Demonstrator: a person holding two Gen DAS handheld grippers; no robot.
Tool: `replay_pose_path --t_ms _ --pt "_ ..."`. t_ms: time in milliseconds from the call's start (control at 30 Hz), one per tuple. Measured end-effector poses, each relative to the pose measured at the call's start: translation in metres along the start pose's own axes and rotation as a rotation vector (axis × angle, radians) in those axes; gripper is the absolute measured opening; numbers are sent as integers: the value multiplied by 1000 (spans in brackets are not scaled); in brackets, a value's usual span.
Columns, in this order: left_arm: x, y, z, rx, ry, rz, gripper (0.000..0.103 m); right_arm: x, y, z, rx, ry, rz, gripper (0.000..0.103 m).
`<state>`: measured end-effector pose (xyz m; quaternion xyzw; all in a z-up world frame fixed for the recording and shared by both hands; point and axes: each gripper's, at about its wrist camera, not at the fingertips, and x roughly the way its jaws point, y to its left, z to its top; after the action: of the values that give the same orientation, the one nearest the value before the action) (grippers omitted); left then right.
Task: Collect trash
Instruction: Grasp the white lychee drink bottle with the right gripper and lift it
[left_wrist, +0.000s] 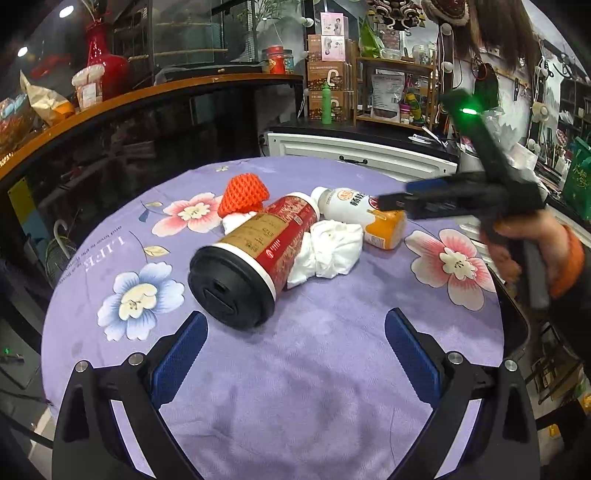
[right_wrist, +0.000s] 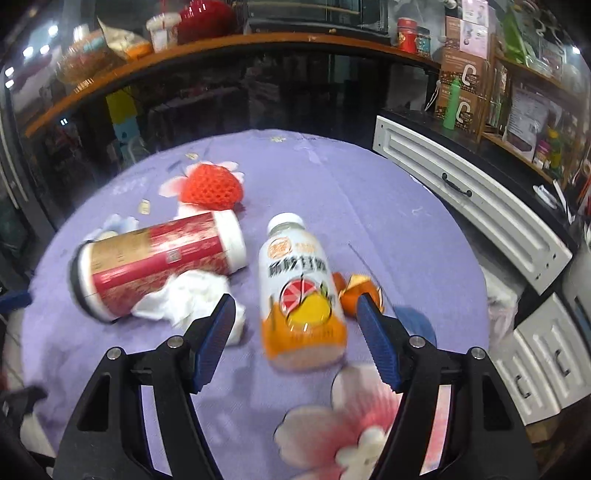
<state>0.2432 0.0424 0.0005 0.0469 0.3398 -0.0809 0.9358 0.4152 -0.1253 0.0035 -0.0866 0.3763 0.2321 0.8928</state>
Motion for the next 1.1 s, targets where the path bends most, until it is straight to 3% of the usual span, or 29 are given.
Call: replay_pose_path --t_ms 67,300,733,900,1100 --pt "2 -2 -4 -8 2 -21 96 16 2 9 -16 32 -21 63" --pt "13 -11 -7 5 21 -56 96 51 8 24 -58 121 -23 63" --pt "20 -10 2 38 28 -56 96 85 17 20 -140 221 -51 62" --pt "25 -14 3 47 41 -56 95 78 13 19 -109 187 -43 62" --pt "39 -24 13 52 43 -73 83 43 -4 18 -24 96 2 62"
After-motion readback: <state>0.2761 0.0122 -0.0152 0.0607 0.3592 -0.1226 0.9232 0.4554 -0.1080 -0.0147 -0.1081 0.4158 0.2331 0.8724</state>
